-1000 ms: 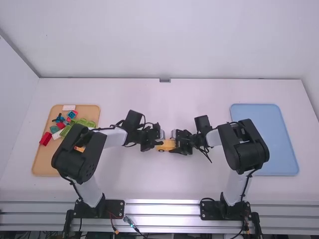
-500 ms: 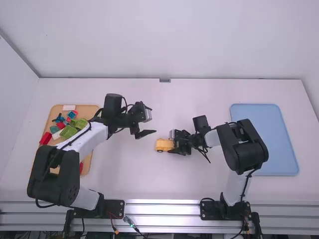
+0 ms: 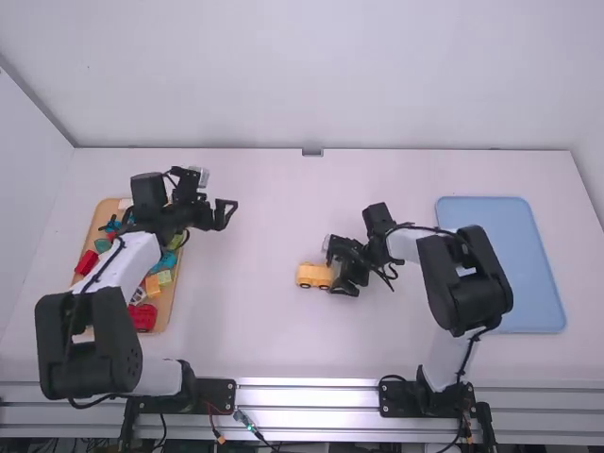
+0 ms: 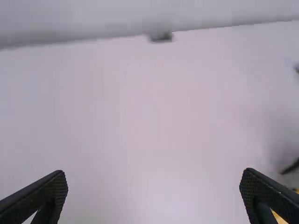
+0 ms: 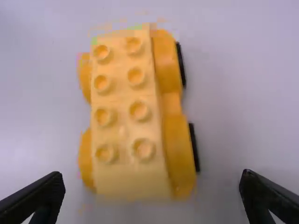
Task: Assemble lego blocks to make yellow taxi
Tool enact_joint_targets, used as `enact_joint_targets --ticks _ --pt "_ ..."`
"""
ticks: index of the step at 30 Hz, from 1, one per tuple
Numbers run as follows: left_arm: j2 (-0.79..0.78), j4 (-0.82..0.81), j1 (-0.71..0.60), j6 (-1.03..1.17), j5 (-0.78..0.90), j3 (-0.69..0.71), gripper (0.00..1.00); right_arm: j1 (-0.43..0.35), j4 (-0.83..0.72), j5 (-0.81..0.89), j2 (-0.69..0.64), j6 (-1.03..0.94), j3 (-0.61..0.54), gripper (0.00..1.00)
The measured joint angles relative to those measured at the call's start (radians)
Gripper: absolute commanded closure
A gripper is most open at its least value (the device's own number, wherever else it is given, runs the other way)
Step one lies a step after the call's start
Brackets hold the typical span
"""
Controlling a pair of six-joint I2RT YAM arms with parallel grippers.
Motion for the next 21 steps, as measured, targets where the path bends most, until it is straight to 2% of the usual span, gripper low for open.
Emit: enact_joint_targets --ticks 5,6,8,11,18,21 --pt "0.000 -0.301 0.061 -0.182 -0.211 0.052 0.01 0.000 -0.161 0.132 -0.058 0.006 0.093 0.01" --pt "0.000 -0.309 0.063 -0.187 -0.217 0.054 0.01 0.000 -0.166 0.138 -0.062 0.008 0.100 0.01" --pt "0.000 -0.496 0.104 -0.263 -0.357 0.112 0.01 0.000 -0.188 0.172 -0.079 0.008 0.151 0.01" --pt "0.000 -0.640 0.136 -0.299 -0.473 0.140 0.01 0.000 -0.194 0.198 -0.080 0.018 0.183 0.01" --pt "0.000 -0.821 0.158 -0.333 -0.655 0.142 0.03 0.000 -0.194 0.245 -0.080 0.028 0.220 0.01" --pt "0.000 -0.828 0.158 -0.328 -0.739 0.141 0.12 0.000 -0.209 0.253 -0.080 0.028 0.231 0.01"
